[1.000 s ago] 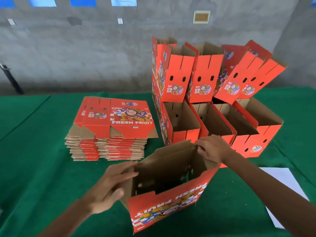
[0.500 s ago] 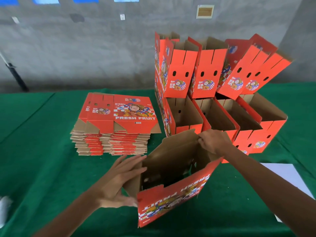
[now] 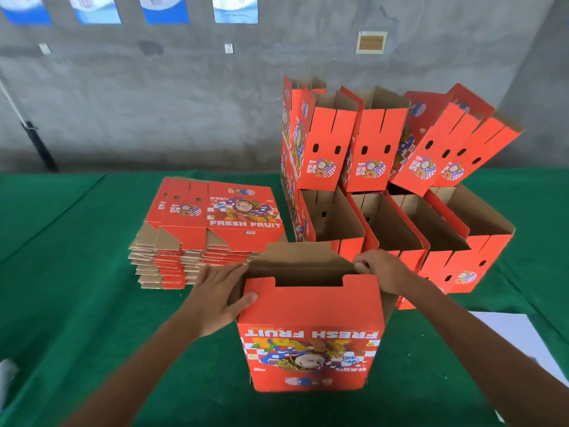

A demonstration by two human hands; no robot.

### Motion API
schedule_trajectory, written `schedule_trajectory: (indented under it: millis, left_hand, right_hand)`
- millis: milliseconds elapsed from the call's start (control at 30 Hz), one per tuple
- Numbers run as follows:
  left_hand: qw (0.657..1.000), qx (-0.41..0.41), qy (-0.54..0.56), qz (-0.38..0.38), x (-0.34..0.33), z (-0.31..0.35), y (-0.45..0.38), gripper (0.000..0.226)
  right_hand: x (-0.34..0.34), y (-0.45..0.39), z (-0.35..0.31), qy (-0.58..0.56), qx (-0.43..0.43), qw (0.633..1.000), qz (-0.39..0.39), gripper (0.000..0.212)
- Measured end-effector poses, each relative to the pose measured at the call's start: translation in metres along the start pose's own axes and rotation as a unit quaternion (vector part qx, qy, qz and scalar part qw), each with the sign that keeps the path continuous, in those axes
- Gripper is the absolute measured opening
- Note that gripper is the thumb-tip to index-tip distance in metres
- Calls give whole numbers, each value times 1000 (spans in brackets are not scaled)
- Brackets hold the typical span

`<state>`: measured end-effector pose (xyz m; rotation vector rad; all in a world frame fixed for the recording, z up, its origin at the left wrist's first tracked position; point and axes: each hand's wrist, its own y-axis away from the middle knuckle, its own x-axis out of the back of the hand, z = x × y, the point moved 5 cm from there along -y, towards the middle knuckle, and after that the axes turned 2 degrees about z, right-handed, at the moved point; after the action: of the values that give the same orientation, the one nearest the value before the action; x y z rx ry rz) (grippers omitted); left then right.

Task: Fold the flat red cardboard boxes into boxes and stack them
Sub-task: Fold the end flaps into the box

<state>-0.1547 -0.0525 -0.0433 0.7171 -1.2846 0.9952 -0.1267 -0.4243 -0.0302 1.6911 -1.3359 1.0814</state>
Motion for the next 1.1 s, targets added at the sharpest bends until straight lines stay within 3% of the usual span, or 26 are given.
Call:
schedule_trajectory:
  millis: [67, 133, 233, 300, 400, 467, 533, 567, 700, 800, 933, 1033, 1100]
  left_hand:
    - [1000, -9, -14, -8, -4, 12, -5, 71]
    - [998, -27, -62, -15, -9, 24, -9, 57]
    - [992, -4, -122, -42, -13, 30, -14, 53]
    - [989, 17, -140, -45, -13, 35, -19, 60]
    - [990, 45, -125, -39, -14, 45, -27, 81]
    - [991, 60, -110, -38, -16, 50, -33, 87]
    - [992, 65, -107, -28, -18, 48, -37, 86]
    - [992, 69, -104, -22, -18, 46, -39, 86]
    - [992, 75, -100, -2, -22, 39, -46, 82]
    - [987, 112, -101, 53, -20, 43, -49, 90]
    - [953, 208, 48, 216, -9, 46, -35, 117]
    - [911, 172, 244, 283, -13, 50, -26, 110]
    - [906, 125, 289, 283, -13, 52, -25, 102]
  right_hand:
    - [5, 4, 11, -37, 7, 999, -14, 43]
    - [13, 9, 24, -4, 3, 1000, -28, 31]
    - [39, 14, 35, 110, -44, 993, -26, 15]
    - [56, 17, 32, 160, -81, 984, 14, 21]
    - [60, 25, 19, 27, -81, 992, 96, 29]
    - [52, 35, 8, -109, -65, 982, 139, 22]
    - [37, 41, -3, -188, -22, 970, 151, 37]
    - [27, 41, -7, -178, 0, 974, 141, 40]
    - [-19, 33, -15, -18, 92, 988, 120, 22]
    - [-29, 28, -8, -25, 67, 988, 134, 40]
    - [-31, 19, -5, -13, 49, 992, 111, 67]
    - [-34, 16, -3, -8, 34, 995, 93, 76]
    - [-35, 12, -2, -6, 25, 996, 88, 80]
